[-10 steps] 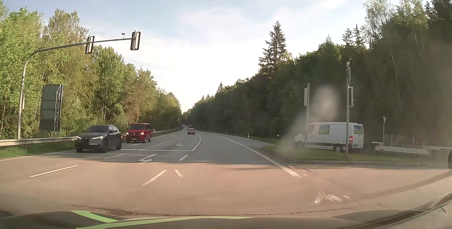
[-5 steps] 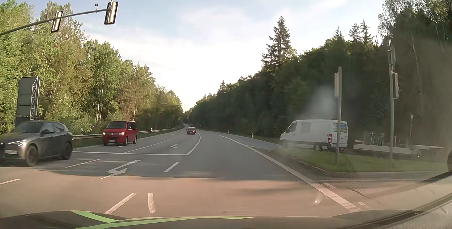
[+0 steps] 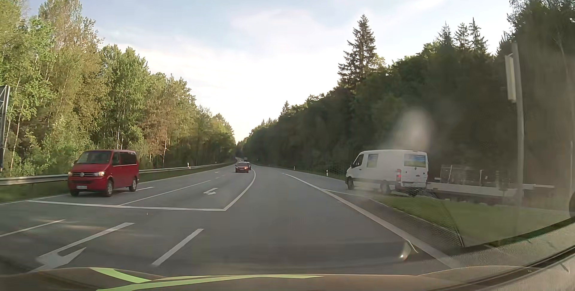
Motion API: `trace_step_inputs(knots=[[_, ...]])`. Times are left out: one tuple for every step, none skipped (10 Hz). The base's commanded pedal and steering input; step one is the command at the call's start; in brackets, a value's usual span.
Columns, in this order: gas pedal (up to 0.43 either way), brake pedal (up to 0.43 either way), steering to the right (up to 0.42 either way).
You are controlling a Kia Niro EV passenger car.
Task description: Follow the waypoints while adhering to traffic rules and regulations
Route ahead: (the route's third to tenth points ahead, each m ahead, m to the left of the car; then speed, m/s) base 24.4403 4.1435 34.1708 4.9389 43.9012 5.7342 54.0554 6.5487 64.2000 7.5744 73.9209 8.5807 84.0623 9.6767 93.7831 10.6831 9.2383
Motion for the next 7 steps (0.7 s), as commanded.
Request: trace_step_inputs(knots=[[0.287,0.0,-0.009],[0.299,0.0,-0.009],[0.299,0.0,-0.009],[0.287,0.0,-0.009],[0.248,0.0,-0.009],[0.248,0.0,-0.009],[0.26,0.0,-0.008]])
